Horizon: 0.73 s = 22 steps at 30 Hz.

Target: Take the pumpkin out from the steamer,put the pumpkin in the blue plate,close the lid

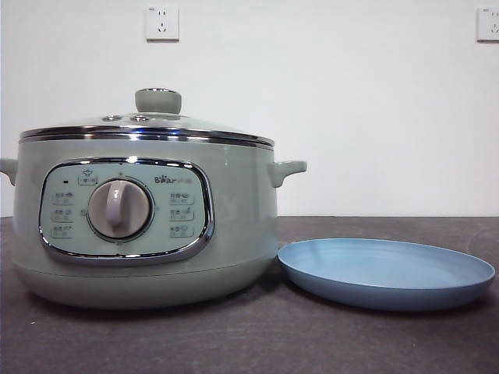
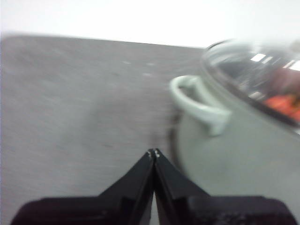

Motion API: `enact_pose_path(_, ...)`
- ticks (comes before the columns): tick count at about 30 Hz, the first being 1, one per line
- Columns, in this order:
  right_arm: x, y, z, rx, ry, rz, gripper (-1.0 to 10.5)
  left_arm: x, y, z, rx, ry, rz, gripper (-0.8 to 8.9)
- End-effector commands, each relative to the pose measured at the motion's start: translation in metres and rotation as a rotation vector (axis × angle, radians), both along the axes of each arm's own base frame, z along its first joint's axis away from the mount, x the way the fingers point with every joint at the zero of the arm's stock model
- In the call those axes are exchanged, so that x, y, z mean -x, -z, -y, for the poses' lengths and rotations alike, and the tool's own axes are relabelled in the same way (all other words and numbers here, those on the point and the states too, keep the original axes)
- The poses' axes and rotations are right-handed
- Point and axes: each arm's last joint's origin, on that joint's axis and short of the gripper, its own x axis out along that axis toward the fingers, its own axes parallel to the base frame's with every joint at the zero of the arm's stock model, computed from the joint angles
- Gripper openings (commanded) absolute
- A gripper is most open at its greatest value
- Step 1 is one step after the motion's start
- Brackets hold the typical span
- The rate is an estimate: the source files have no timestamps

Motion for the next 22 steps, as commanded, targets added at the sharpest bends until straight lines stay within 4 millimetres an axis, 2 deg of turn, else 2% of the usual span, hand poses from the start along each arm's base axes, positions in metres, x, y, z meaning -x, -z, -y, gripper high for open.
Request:
enact_pose_path(1, -0.001, 0.005, 0.0, -0.323, 0.062, -0.039, -0.2, 0.0, 0.004, 0.002, 0.362, 0.021, -0.083, -0.04)
enact_pose_path(5, -0.001, 0.005, 0.002, -0.315, 0.111, -0.031, -0.2, 0.0, 0.004, 0.003, 0.374, 0.052, -0.087, -0.04)
enact_pose_path(13, 0.0, 0.0, 0.0, -0.321, 0.067, -0.026, -0.2, 0.0, -0.003, 0.004, 0.374, 0.097, -0.035, -0.06)
enact_pose_path(16, 0.002, -0.007, -0.001, -0.319, 0.014, -0.024, -0.2, 0.002, -0.013, 0.004, 0.372, 0.097, -0.017, -0.08)
enact_pose_path(22, 0.005, -0.031, -0.003, -0.294, -0.04, -0.03, -0.2, 0.009, -0.043, 0.004, 0.359, 0.071, -0.034, -0.08)
